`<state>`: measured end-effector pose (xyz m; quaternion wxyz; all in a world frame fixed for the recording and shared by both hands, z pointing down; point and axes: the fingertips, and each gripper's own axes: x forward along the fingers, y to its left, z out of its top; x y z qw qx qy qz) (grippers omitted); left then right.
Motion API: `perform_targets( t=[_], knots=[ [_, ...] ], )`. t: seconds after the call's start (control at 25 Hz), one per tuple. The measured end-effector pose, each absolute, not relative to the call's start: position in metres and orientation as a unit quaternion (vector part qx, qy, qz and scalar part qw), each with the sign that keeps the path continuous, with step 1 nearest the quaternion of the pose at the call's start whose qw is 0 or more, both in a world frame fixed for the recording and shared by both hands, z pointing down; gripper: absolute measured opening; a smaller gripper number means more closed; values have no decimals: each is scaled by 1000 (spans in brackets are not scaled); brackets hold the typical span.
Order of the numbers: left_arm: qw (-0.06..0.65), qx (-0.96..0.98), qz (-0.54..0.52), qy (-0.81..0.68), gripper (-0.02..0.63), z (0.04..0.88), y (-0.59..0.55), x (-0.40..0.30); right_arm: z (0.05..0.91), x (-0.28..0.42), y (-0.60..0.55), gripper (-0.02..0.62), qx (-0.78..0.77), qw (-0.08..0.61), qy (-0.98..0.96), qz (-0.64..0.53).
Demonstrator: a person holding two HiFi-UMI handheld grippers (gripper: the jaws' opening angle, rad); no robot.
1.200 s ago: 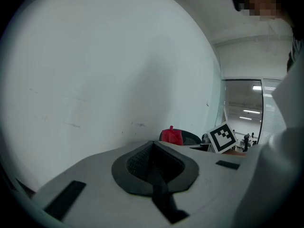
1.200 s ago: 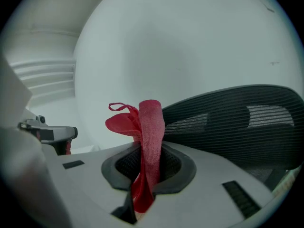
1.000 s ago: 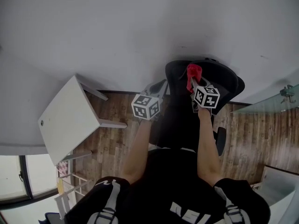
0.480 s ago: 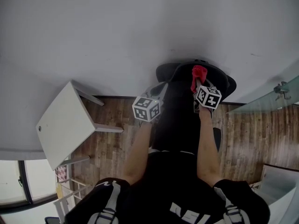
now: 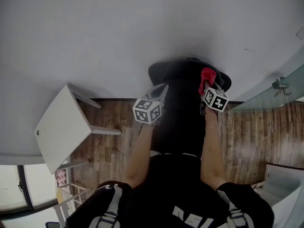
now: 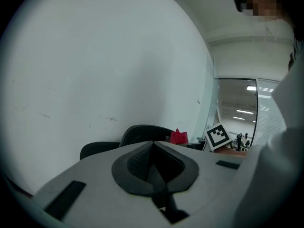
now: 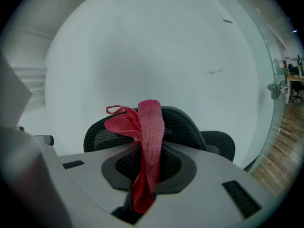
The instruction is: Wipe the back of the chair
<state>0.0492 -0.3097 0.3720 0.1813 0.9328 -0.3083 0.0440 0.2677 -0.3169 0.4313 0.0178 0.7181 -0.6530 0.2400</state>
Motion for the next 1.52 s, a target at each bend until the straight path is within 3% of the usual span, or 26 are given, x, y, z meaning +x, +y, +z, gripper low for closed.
perform_targets(
  t=[0.72,1.52],
  knots=[
    [179,938,49,-293,23,375,-248,97,434,320,-242,69,729,5,-638,246],
    [185,929,66,-313,23,398,-189,102,457,300,-185,69,682,29,-686,252]
  ],
)
